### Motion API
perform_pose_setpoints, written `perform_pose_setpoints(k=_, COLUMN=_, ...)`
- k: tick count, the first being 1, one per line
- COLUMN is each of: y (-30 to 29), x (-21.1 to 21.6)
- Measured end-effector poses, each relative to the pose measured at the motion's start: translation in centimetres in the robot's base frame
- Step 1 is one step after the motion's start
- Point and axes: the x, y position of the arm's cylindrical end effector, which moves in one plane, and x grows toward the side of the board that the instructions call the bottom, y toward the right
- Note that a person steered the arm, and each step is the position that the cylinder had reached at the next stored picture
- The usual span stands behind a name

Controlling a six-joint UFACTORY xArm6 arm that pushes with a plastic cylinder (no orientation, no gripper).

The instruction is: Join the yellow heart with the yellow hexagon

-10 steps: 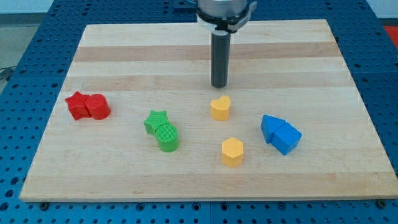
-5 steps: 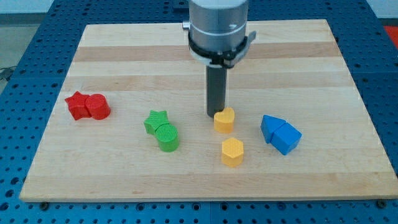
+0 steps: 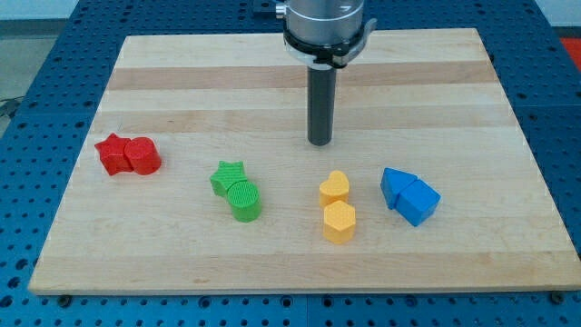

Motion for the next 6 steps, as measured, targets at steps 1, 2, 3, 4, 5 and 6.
perform_pose_setpoints(k=1, y=0.0, x=0.1)
perform_pose_setpoints(k=2, y=0.0, x=4.7)
perform_pose_setpoints(k=3, y=0.0, x=4.9)
perform_pose_setpoints(k=4, y=0.1, x=4.9)
perform_pose_setpoints(k=5, y=0.4, x=8.1)
perform_pose_setpoints(k=6, y=0.3, x=6.9)
